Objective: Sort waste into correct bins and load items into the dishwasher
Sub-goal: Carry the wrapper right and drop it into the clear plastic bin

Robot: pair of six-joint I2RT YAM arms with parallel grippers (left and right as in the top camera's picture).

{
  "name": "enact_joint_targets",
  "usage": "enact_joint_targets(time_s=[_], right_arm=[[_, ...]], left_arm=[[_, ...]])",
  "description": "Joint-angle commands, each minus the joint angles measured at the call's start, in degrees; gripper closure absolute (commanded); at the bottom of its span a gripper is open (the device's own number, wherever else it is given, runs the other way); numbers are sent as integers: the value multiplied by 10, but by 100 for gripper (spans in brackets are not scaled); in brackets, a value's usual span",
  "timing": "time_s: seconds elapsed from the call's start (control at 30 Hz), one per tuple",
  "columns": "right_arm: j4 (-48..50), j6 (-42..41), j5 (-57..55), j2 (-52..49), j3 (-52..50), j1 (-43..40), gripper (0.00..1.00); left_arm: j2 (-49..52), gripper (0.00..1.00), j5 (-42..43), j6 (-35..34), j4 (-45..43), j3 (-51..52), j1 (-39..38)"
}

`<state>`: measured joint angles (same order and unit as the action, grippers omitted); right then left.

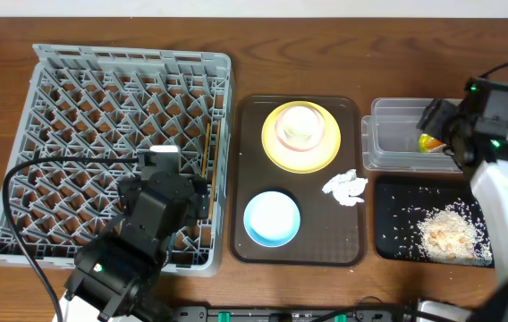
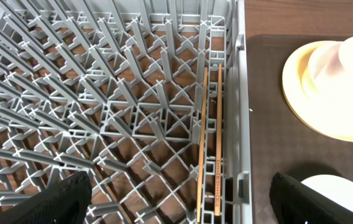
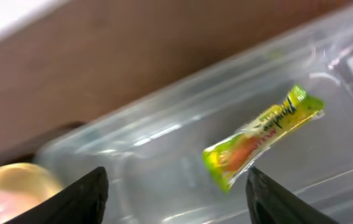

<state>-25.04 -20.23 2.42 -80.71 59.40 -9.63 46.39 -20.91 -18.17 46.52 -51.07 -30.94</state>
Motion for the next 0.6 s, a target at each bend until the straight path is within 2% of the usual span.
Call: enact_joint_targets(time_s=[0.0,0.1,0.3,0.43,0.57], right_arm=[[-30,-5,93,76,-1,-2,36],[-91,-5,141,131,-1,16,41],[-226,10,139,172,-1,108,43],[-280,12,89,159,-2,204,43],[-299,9,19,132,-2,303,51]], left_arm=[[0,8,1,-1,2,-3,0],[0,7,1,-1,2,-3,0],[0,8,1,-1,2,-3,0],[0,8,1,-1,2,-3,0],[0,8,1,-1,2,-3,0]])
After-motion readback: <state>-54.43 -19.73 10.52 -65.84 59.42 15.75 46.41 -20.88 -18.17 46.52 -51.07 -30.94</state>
